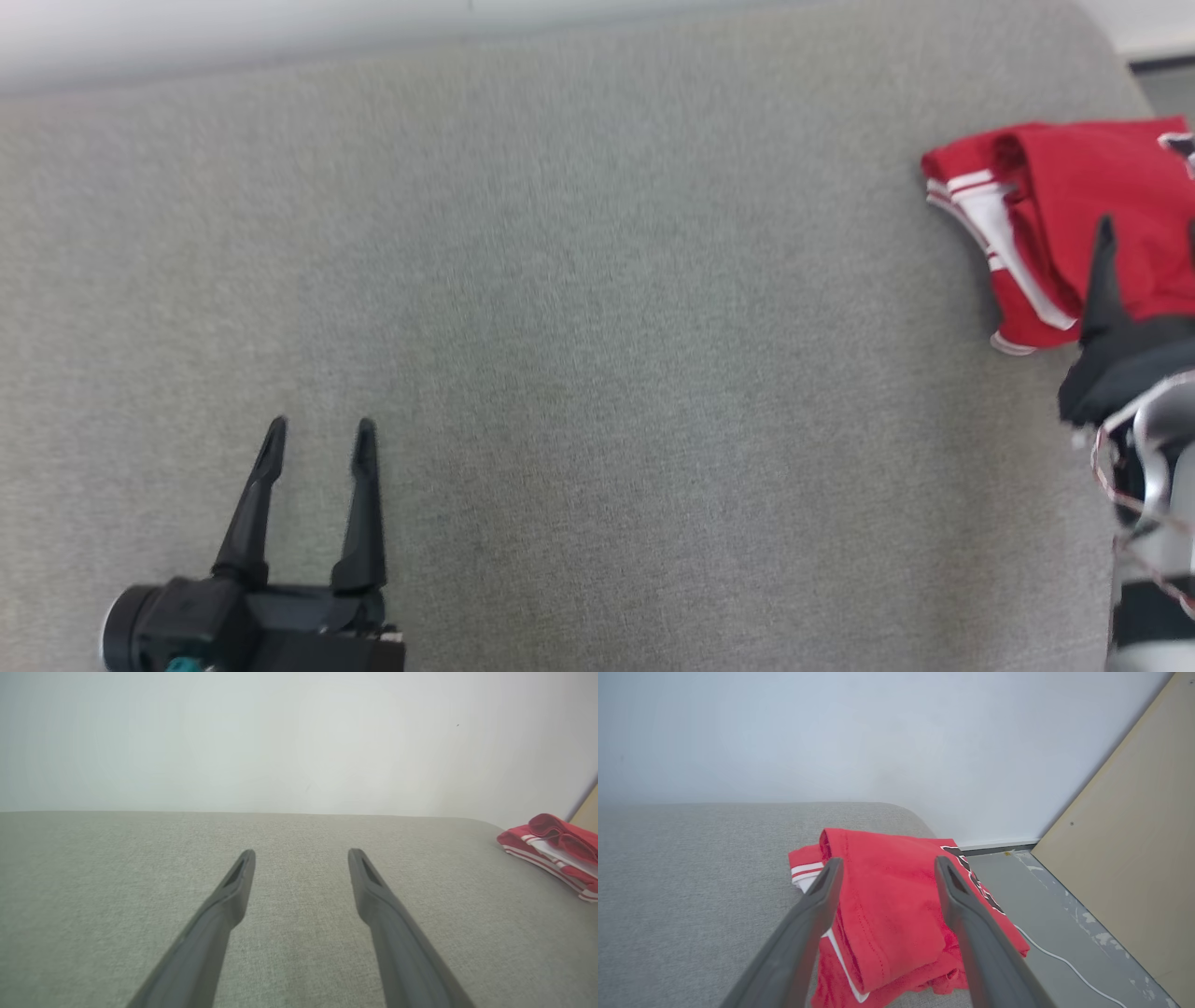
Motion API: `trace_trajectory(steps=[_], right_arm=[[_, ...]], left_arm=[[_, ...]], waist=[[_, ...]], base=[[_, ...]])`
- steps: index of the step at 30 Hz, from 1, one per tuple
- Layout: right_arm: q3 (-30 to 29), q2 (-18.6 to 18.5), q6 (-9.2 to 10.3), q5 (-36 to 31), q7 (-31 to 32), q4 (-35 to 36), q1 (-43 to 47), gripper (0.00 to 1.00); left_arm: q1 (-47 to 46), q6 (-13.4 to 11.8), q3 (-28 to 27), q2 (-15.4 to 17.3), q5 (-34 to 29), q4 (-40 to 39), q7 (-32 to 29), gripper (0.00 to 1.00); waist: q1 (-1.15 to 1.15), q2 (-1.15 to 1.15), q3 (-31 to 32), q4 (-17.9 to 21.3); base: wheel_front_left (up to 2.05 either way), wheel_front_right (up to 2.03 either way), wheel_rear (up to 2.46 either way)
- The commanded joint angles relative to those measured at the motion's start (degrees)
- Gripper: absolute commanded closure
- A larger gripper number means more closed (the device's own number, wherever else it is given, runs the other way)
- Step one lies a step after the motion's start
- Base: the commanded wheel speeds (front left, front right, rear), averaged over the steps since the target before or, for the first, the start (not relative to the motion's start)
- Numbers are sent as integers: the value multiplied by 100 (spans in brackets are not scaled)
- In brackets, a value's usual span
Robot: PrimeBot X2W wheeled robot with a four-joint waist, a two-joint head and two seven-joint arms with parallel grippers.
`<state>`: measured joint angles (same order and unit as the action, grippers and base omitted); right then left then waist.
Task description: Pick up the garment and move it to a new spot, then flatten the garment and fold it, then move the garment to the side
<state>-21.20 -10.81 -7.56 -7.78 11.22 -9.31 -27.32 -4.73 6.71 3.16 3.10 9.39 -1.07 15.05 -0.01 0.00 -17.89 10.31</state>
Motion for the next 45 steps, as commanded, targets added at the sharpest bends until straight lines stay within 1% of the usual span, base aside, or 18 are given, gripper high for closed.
trace_trajectory(steps=[1, 3, 4, 7, 12, 17, 21, 24, 29, 34, 37, 45], right_arm=[[-16, 6, 17, 131, -56, 7, 123, 0], [194, 109, 16, 386, -269, 52, 448, 0], [292, 189, 17, 543, -343, 73, 612, 0], [570, 298, 16, 852, -626, 158, 1070, 0], [927, 285, 16, 1294, -1065, 189, 1664, 0], [1251, 340, 16, 1532, -1428, 142, 2116, 0], [1287, 513, 16, 1617, -1629, 39, 2427, 0], [1289, 630, 16, 1652, -1742, -113, 2627, 0], [1338, 738, 16, 1616, -1862, -216, 2833, 0], [1519, 776, 16, 1588, -1987, -158, 2852, 0], [1522, 777, 16, 1569, -2022, -127, 2875, 0], [1466, 798, 16, 1603, -2049, -119, 2981, 0]], left_arm=[[100, -10, -34, -17, 82, 22, 14, 0], [202, -35, -98, -23, 229, 0, 14, 0], [287, -95, -110, -26, 304, 19, 14, 0], [440, -123, -85, -25, 377, 68, 14, 0], [583, -315, -151, -25, 545, 64, 14, 0], [700, -469, -206, -22, 527, 218, 14, 0], [823, -636, -295, -23, 551, 370, 14, 0], [944, -704, -338, -24, 577, 503, 14, 0], [1091, -706, -410, -24, 558, 634, 14, 0], [1190, -676, -459, -24, 493, 773, 14, 0], [1221, -633, -468, -24, 464, 848, 14, 0], [1232, -628, -467, -23, 419, 967, 14, 0]], waist=[[1, 0, 540, -84], [1, 0, 715, -136], [1, 0, 792, -160], [1, 0, 970, -238], [1, 0, 1160, -416], [1, 0, 1341, -559], [1, 0, 1512, -643], [1, 0, 1661, -712], [1, 0, 1780, -787], [1, 0, 1823, -831], [1, 0, 1842, -865], [1, 0, 1859, -897]], base=[[0, 0, 0], [0, 0, 0], [0, 0, 0], [0, 0, 0], [0, 0, 0], [0, 0, 0], [0, 0, 0], [0, 0, 0], [0, 0, 0], [0, 0, 0], [0, 0, 0], [0, 0, 0]])
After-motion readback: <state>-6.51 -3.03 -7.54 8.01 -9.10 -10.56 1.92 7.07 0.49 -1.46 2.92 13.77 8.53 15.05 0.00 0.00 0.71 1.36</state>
